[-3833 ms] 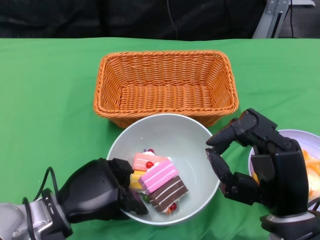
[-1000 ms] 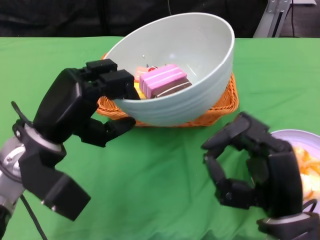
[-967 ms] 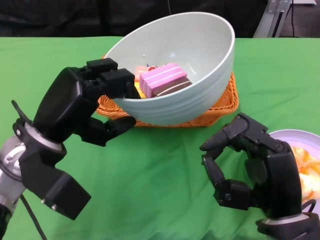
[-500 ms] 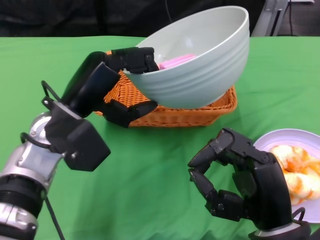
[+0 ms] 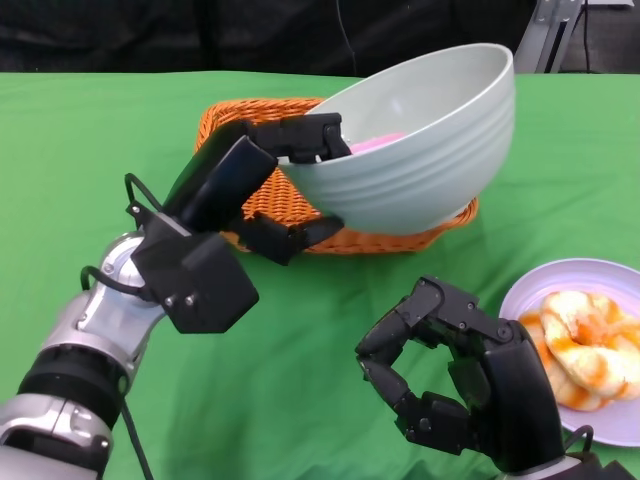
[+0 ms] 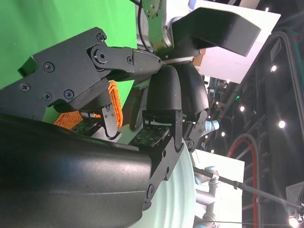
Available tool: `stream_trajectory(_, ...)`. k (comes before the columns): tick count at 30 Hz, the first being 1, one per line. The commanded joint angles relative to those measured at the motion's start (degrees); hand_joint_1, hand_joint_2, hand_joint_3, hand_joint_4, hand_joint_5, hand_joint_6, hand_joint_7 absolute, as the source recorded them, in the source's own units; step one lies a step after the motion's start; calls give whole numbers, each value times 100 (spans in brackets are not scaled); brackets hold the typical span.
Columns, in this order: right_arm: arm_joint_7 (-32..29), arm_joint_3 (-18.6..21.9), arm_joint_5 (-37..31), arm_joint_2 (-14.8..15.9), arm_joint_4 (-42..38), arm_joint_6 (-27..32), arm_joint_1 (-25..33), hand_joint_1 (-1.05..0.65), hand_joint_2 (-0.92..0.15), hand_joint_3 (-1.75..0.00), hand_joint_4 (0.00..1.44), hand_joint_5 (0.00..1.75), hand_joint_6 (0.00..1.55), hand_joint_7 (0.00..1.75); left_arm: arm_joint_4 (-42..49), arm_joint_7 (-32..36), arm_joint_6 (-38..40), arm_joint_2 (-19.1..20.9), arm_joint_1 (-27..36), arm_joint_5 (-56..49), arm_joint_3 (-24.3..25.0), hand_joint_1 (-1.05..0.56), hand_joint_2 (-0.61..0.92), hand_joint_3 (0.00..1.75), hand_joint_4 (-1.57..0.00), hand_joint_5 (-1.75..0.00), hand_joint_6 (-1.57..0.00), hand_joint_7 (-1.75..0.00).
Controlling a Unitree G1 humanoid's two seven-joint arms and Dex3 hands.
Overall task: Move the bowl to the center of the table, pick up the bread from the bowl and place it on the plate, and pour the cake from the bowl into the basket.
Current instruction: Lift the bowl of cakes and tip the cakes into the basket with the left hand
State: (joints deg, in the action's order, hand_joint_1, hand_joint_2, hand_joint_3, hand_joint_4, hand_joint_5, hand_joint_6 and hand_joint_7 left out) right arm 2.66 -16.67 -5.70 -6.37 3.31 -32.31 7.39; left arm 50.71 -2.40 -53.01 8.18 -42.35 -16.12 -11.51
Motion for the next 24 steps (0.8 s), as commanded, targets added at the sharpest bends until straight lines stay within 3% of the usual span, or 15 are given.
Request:
stream_trajectory(1, -53, 11, -15, 6, -156, -216, -15, -36, -67, -59, 76, 153, 68, 128, 137, 142, -123, -68, -247, 33, 96, 0, 64, 97, -71, -161, -75, -131)
stream_trajectory(14, 12, -5, 23, 29, -388, -328, -64, -37, -64, -60, 75, 153, 69, 129, 360, 309, 108, -389, -440, 126, 261, -3, 65, 97, -65, -172, -72, -136)
stream_trajectory(24, 42, -33, -9, 34, -484, -364, -53, -37, -63, -60, 74, 153, 68, 130, 435, 332, 597, -715, -719, 349, 556, -5, 66, 99, -74, -168, -70, -142)
